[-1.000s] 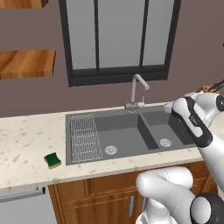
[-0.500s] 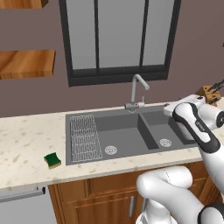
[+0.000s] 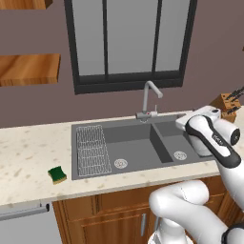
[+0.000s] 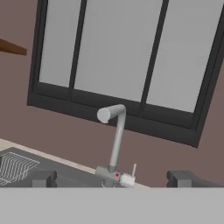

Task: Soak the sponge with water for a few seconds and then drop it inside the sink.

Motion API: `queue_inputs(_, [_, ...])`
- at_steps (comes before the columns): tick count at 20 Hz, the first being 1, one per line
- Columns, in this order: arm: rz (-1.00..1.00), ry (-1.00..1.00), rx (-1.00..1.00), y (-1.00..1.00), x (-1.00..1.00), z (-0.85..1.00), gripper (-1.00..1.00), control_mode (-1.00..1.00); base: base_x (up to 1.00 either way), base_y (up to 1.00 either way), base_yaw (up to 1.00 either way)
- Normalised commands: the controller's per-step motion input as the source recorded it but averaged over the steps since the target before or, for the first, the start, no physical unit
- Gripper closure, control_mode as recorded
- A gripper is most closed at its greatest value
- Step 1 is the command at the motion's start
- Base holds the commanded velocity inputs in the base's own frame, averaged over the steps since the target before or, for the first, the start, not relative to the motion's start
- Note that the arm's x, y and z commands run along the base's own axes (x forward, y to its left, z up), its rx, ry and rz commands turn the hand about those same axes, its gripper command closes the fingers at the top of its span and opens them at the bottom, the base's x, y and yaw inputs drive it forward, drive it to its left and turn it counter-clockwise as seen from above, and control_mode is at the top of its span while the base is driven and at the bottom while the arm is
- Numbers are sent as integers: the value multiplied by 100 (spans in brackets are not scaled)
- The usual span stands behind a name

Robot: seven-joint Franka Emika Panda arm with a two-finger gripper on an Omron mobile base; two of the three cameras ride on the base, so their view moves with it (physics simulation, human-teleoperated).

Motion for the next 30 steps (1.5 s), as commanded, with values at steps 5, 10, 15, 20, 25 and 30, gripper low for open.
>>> queue_inputs(5, [0, 0, 0, 0, 4, -8, -100, -100, 0, 0, 0])
queue_inputs(10, [3, 0, 0, 0, 3, 0, -100, -100, 0, 0, 0])
queue_inputs(15, [7, 7, 2, 0, 0, 0, -100, -100, 0, 0, 0])
queue_inputs(20, [5, 11, 4, 0, 11, 0, -100, -100, 0, 0, 0])
queue_inputs(25, [0, 2, 1, 0, 26, 0, -100, -100, 0, 0, 0])
queue_inputs(30, [0, 1, 5, 0, 17, -1, -100, -100, 0, 0, 0])
